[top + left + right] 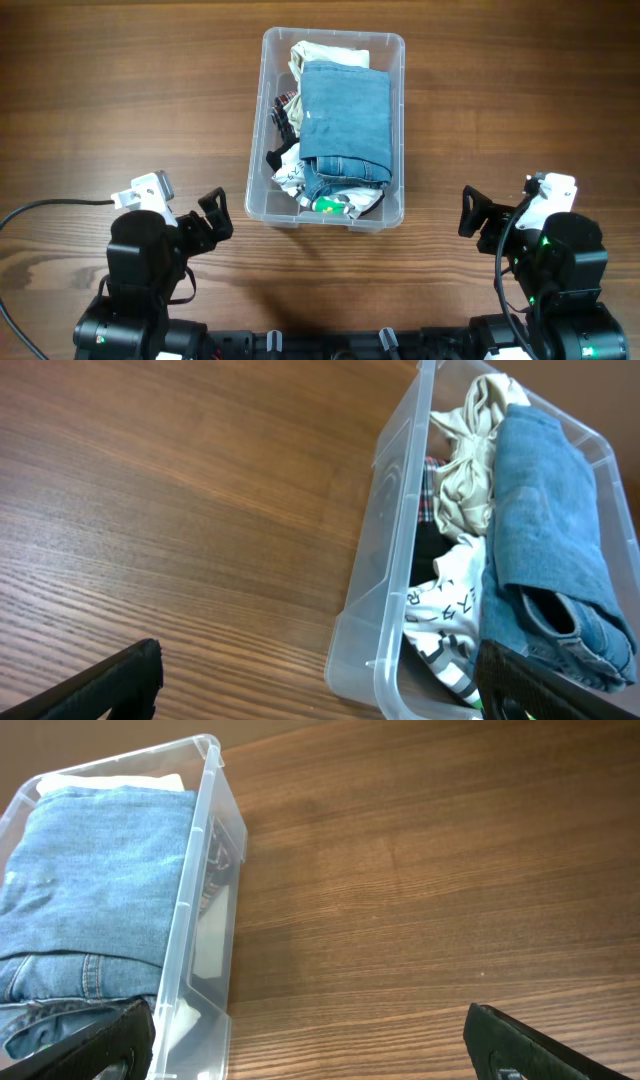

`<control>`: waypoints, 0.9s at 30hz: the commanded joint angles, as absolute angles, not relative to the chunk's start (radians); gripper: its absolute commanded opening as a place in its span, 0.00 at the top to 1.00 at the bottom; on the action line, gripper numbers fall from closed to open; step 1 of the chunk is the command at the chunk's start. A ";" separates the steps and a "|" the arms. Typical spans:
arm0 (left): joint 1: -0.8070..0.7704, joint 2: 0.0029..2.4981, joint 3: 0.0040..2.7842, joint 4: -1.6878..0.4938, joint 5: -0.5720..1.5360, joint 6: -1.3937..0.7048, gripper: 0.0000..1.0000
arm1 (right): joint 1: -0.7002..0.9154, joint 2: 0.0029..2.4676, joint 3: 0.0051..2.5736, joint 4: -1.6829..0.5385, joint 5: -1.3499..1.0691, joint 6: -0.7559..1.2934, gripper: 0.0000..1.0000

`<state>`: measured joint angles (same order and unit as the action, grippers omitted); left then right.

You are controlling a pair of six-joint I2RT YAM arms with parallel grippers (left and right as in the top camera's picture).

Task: Pack container

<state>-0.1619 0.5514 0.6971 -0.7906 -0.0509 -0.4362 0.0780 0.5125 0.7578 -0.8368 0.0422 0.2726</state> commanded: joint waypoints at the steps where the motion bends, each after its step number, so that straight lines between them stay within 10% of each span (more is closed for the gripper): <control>1: -0.165 0.551 0.686 -0.794 -0.042 -0.453 0.00 | 0.081 0.535 0.755 -0.833 0.059 0.292 0.00; 9: -0.165 0.551 0.686 -0.794 -0.042 -0.453 0.00 | 0.081 0.371 0.695 -0.843 0.080 0.277 0.00; 20: -0.165 0.551 0.686 -0.794 -0.042 -0.453 0.00 | 0.081 0.003 0.025 0.043 -0.080 0.079 0.00; 27: -0.165 0.551 0.686 -0.794 -0.043 -0.453 0.00 | 0.081 0.007 0.006 0.004 -0.098 0.088 0.00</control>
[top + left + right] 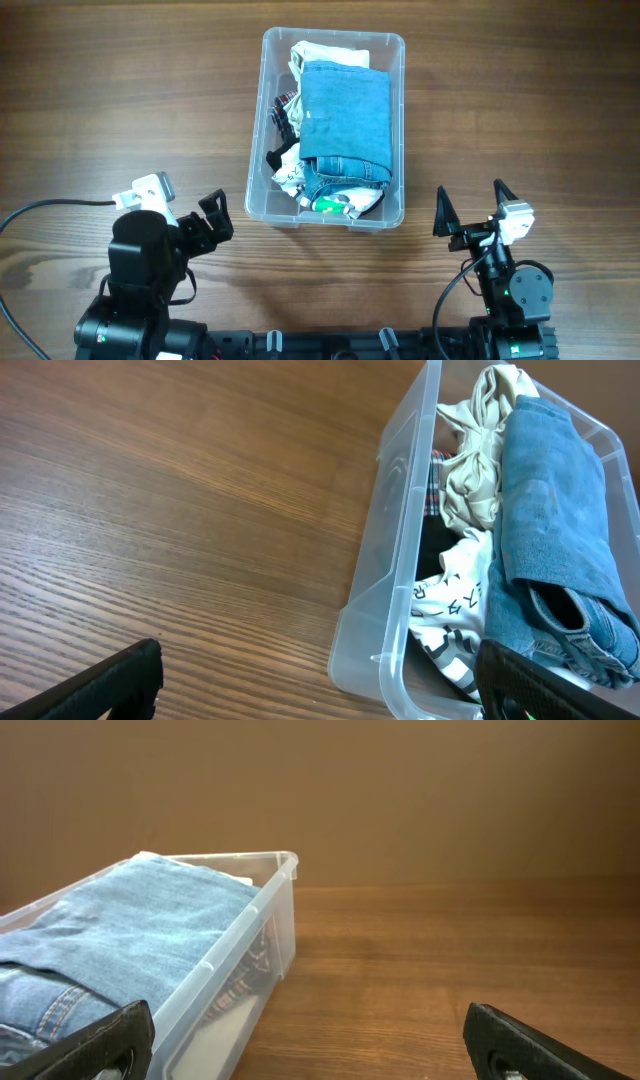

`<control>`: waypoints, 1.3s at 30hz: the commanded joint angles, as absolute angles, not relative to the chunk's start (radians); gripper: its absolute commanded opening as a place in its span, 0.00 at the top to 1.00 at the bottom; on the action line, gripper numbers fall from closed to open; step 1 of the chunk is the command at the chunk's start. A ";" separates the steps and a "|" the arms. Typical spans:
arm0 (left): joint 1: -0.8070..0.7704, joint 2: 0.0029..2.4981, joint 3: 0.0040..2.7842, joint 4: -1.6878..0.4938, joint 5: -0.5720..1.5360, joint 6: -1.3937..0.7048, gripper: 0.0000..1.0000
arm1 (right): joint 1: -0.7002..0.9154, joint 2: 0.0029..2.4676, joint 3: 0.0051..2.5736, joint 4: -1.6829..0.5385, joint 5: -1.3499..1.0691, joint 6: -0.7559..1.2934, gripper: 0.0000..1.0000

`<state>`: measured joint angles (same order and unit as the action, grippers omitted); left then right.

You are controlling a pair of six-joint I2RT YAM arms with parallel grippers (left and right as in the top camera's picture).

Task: Pack container

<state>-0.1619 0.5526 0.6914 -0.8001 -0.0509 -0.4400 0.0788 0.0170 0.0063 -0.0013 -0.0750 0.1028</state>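
Observation:
A clear plastic container (262,120) stands at the table's middle back, filled with clothes. Folded blue jeans (345,115) lie on top, over cream cloth (310,52), a black-and-white print garment (290,178) and a green item (328,204). My left gripper (210,222) rests open, empty, near the container's front left corner (385,660). My right gripper (470,215) stands open and empty, low at the front right, its camera looking level across the table at the container (270,910) and the jeans (130,925).
Bare wooden table (120,90) surrounds the container on all sides. A black cable (50,207) runs off to the left edge from the left arm. A brown wall (400,790) shows behind the table in the right wrist view.
My right arm has drawn back and folded down near the front edge, its camera now tipped level instead of looking down. The left arm and the container's contents are nearly unchanged.

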 commanded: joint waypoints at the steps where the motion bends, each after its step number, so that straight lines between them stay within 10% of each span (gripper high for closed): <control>1: -0.165 0.551 0.686 -0.794 -0.042 -0.453 0.00 | 0.081 0.010 0.006 0.004 -0.098 0.088 0.00; 18: -0.162 0.389 0.595 -0.834 -0.096 -0.389 0.00 | 0.081 0.014 0.006 0.004 -0.098 0.088 0.00; 26: -0.066 0.002 0.055 -0.107 0.070 -0.191 0.00 | 0.081 0.014 0.006 0.004 -0.098 0.088 0.00; 39: -0.060 0.003 0.009 -0.071 0.122 -0.141 0.00 | 0.081 0.014 0.006 0.004 -0.098 0.088 0.00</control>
